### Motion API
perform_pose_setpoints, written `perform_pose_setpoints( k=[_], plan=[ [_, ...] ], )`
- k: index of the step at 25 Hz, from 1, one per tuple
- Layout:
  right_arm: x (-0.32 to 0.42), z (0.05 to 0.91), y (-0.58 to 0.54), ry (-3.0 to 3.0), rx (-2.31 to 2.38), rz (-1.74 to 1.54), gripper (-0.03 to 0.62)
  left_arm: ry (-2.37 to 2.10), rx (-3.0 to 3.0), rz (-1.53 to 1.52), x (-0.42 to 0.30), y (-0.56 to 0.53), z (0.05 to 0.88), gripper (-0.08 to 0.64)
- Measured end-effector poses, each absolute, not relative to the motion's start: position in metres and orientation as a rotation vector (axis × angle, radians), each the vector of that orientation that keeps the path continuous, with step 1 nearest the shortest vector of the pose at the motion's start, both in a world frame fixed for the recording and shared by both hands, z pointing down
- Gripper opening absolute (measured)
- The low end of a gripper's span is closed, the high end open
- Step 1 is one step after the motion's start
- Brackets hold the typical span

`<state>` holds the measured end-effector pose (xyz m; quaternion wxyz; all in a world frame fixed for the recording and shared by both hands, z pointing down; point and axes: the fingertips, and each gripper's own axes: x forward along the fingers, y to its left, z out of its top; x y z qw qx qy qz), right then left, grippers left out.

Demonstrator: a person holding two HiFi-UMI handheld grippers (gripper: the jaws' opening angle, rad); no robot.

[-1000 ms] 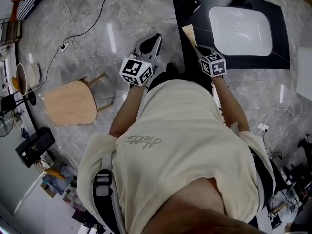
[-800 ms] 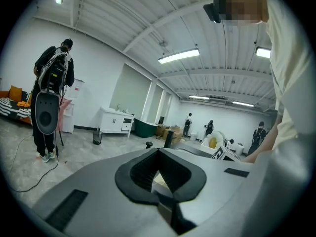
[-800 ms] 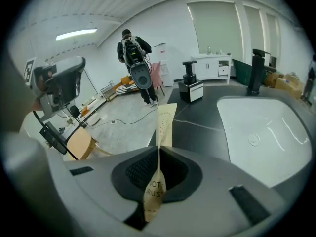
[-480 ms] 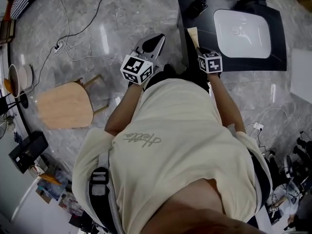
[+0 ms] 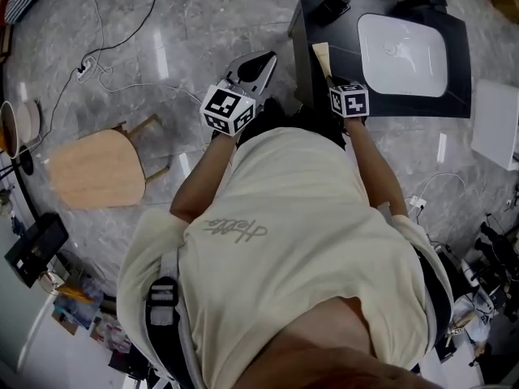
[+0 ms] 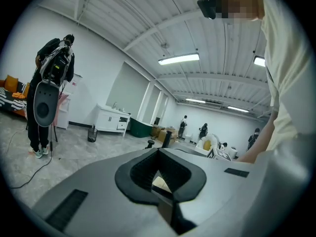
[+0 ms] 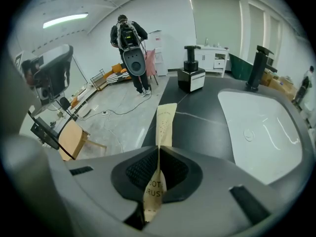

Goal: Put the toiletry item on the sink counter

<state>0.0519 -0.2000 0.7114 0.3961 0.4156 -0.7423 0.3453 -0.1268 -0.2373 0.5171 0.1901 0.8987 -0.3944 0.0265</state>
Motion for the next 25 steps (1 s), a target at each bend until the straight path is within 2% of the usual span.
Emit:
perform_pose_setpoints(
  k=[8,12,25],
  plan=[
    [0.051,0.721,-0.201,-1.834,1.068,0.913,0.018,-1.131,2.477,0.062,-0.142,-0.235,0.53,0.003],
    [0.048,0.717,-0.205,-1.843,1.066,0.906,0.081,-1.134,2.476,0.056,-0.145,-0.239,0.531,0.003],
    [0.046,0.693,-0.192,-1.914,1.061,0.855,0.081,-1.13,2.47,0.061,-0.136,-0.237,0.536,0.003]
  ],
)
